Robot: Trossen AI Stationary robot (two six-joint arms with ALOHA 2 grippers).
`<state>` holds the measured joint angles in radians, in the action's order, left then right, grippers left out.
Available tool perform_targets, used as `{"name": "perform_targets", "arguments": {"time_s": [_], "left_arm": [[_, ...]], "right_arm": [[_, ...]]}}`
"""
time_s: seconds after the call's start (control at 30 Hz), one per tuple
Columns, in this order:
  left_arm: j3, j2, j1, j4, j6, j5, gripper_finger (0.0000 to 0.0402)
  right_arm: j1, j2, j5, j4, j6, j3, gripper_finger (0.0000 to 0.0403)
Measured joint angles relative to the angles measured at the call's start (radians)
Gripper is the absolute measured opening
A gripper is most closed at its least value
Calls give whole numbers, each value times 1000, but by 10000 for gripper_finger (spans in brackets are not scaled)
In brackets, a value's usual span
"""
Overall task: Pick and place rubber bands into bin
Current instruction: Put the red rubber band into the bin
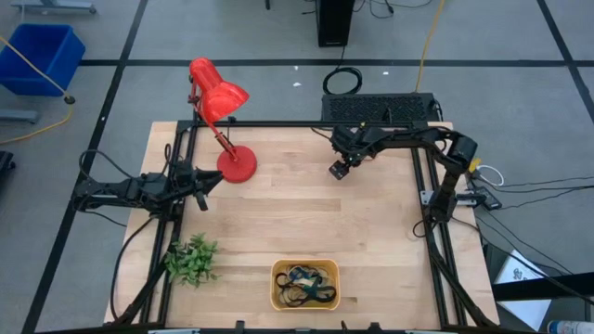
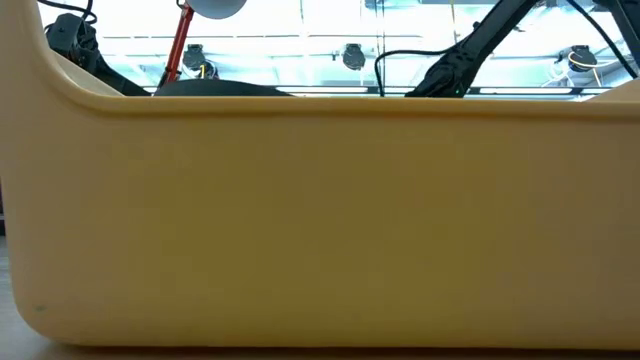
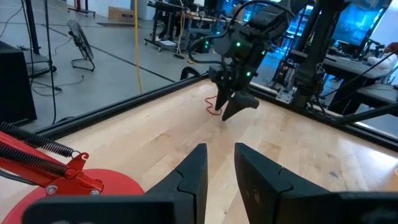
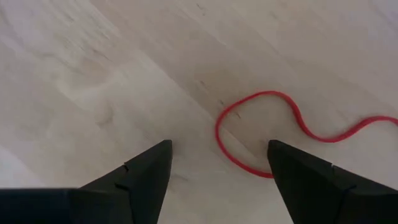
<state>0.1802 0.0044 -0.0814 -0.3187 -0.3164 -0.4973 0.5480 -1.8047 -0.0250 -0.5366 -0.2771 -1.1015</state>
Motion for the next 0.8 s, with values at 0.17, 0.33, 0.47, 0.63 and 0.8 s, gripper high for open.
{"name": "perform_targets", "arguments": {"time_s": [0.17,0.33,0.47,0.63,0.8], "left_arm": [[0,0,0,1,0,0,88],[0,0,0,1,4,0,88],[0,0,0,1,7,0,88],[0,0,0,1,33,-1,88],[0,0,0,1,45,-1,88]], "right_arm": [[3,-23,-5,8,2,-4,238],[2,-25,-5,7,24,-4,188],[2,-26,-4,8,31,-4,137],[-6,-27,12,6,36,-3,70],[-13,-28,20,5,39,-3,11]]}}
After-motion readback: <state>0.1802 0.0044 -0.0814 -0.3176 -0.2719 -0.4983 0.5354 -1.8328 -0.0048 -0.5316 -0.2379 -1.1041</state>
